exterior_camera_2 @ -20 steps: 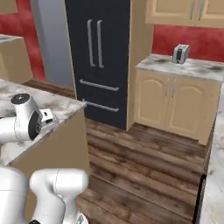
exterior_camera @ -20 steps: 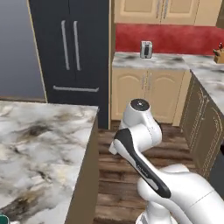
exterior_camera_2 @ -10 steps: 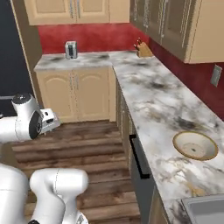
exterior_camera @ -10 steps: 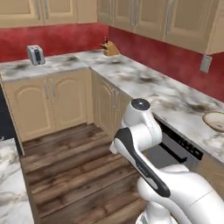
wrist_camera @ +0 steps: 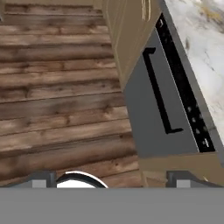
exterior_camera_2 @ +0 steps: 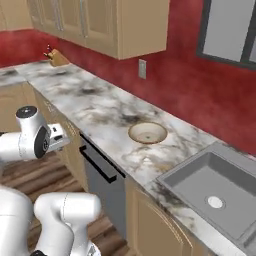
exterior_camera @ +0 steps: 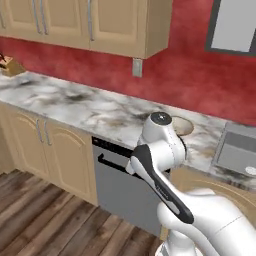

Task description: Clear the mugs and bowl far away from the sink.

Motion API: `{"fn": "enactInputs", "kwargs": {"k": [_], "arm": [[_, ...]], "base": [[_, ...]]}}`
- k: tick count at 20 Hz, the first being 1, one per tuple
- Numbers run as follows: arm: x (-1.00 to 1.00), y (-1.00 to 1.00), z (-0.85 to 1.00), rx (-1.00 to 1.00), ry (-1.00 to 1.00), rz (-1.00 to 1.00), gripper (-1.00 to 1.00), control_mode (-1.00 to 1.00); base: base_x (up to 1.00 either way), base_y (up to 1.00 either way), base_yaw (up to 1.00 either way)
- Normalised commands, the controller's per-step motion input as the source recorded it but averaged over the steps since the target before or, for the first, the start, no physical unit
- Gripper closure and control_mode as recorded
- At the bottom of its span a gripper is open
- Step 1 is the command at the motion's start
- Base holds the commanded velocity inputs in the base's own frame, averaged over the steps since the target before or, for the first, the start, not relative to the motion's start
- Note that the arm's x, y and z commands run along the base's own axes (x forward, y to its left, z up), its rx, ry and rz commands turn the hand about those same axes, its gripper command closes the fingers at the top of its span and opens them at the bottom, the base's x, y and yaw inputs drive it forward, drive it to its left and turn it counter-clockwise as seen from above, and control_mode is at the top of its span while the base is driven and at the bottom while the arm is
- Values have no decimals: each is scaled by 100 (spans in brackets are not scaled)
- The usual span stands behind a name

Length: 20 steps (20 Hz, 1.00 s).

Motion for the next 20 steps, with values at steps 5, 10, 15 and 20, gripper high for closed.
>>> {"fn": "enactInputs", "kwargs": {"k": [5,10,15,20], "arm": [[0,0,0,0,0,0,-100,100],[0,0,0,0,0,0,-100,100],[0,0,0,0,0,0,-100,100],[0,0,0,0,0,0,-100,100]], "base": [[19,2,-73],[32,1,-65],[66,29,-50],[53,76,-14]]}}
